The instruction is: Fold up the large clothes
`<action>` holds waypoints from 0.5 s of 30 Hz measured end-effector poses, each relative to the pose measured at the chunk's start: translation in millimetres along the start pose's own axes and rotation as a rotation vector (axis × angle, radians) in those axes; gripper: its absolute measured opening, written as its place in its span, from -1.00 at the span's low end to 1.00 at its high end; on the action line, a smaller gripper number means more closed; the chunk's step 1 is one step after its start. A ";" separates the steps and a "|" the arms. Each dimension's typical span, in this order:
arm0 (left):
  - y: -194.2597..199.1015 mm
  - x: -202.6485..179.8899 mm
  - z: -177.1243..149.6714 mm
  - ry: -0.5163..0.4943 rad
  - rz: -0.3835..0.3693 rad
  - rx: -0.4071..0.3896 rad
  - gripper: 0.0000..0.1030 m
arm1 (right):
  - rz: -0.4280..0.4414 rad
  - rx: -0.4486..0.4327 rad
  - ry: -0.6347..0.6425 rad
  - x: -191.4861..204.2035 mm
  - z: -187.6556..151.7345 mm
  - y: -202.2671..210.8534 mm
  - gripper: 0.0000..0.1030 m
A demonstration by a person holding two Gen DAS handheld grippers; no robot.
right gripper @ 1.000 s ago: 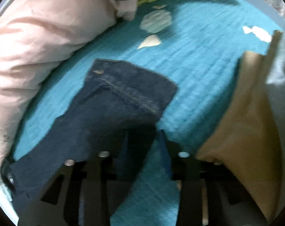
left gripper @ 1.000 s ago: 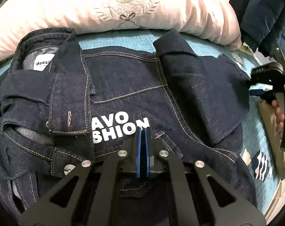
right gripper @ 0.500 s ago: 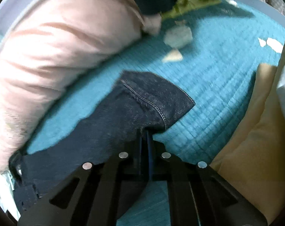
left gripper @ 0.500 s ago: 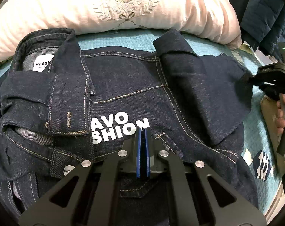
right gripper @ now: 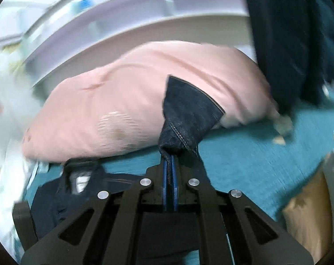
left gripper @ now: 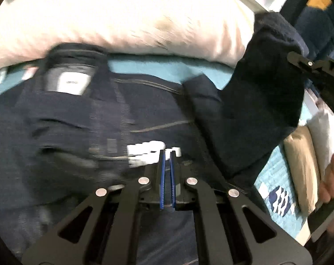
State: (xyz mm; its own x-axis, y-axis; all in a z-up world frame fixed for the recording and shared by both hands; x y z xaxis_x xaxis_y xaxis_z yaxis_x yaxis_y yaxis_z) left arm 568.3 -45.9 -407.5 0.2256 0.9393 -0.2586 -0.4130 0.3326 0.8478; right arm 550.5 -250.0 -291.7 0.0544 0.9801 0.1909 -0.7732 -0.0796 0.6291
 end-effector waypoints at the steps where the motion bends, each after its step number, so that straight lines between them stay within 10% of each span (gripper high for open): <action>1: 8.4 11.4 -0.1 0.026 -0.001 -0.008 -0.90 | 0.017 -0.003 0.021 12.7 -1.4 -2.1 -0.92; 15: 83.6 171.1 -20.1 0.240 0.183 -0.043 -0.91 | 0.144 0.166 0.417 220.1 -102.3 -68.8 -0.90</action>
State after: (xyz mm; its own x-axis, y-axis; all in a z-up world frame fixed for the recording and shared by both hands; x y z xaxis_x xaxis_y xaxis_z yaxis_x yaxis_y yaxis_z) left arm 554.7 144.3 -390.1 -0.0686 0.9754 -0.2097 -0.4652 0.1547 0.8716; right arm 551.0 -10.2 -370.1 -0.3308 0.9436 -0.0122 -0.6410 -0.2152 0.7367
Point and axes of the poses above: each gripper's, at about its wrist camera, not at the fingertips, and y roughly against the way its jaws point, x to its left, z to its top, the point moved 2 cm from there along -y, roughly the way its jaws point, and after that the axes turned 6 degrees about x, right-handed, at the moved point
